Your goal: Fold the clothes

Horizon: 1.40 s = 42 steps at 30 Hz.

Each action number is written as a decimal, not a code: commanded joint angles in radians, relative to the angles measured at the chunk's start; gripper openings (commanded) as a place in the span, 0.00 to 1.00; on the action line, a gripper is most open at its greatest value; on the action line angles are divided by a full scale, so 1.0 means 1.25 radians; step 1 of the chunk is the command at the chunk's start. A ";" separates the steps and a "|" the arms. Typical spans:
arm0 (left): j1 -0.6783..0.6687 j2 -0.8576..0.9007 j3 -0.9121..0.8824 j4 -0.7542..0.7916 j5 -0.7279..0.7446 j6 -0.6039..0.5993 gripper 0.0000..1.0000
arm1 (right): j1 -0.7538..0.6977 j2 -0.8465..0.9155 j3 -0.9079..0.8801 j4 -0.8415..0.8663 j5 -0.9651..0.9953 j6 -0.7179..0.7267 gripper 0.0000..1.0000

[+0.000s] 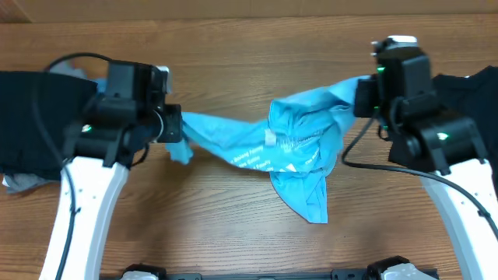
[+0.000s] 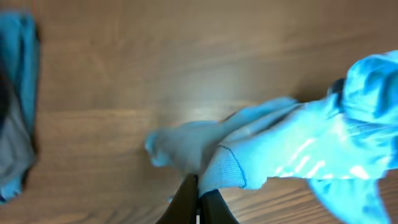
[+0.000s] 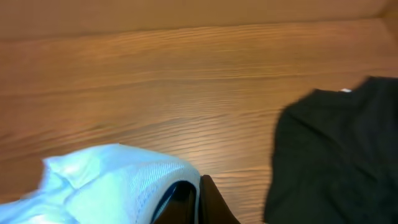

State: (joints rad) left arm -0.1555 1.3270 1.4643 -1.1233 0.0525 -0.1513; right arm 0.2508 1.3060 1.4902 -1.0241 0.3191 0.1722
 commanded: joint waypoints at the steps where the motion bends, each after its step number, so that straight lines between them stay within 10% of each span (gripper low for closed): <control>1: 0.004 -0.045 0.093 -0.011 -0.023 -0.008 0.04 | -0.060 -0.042 0.015 -0.001 0.017 0.008 0.04; 14: 0.004 -0.101 0.308 -0.038 -0.176 -0.033 0.04 | -0.160 -0.155 0.079 -0.014 -0.027 0.011 0.04; 42: 0.004 -0.116 0.865 -0.088 -0.225 -0.069 0.04 | -0.170 -0.198 0.681 -0.258 -0.029 0.015 0.04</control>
State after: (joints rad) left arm -0.1555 1.1866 2.4874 -1.2358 -0.1780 -0.2119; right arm 0.0452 1.0584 2.2803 -1.3380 0.2760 0.1837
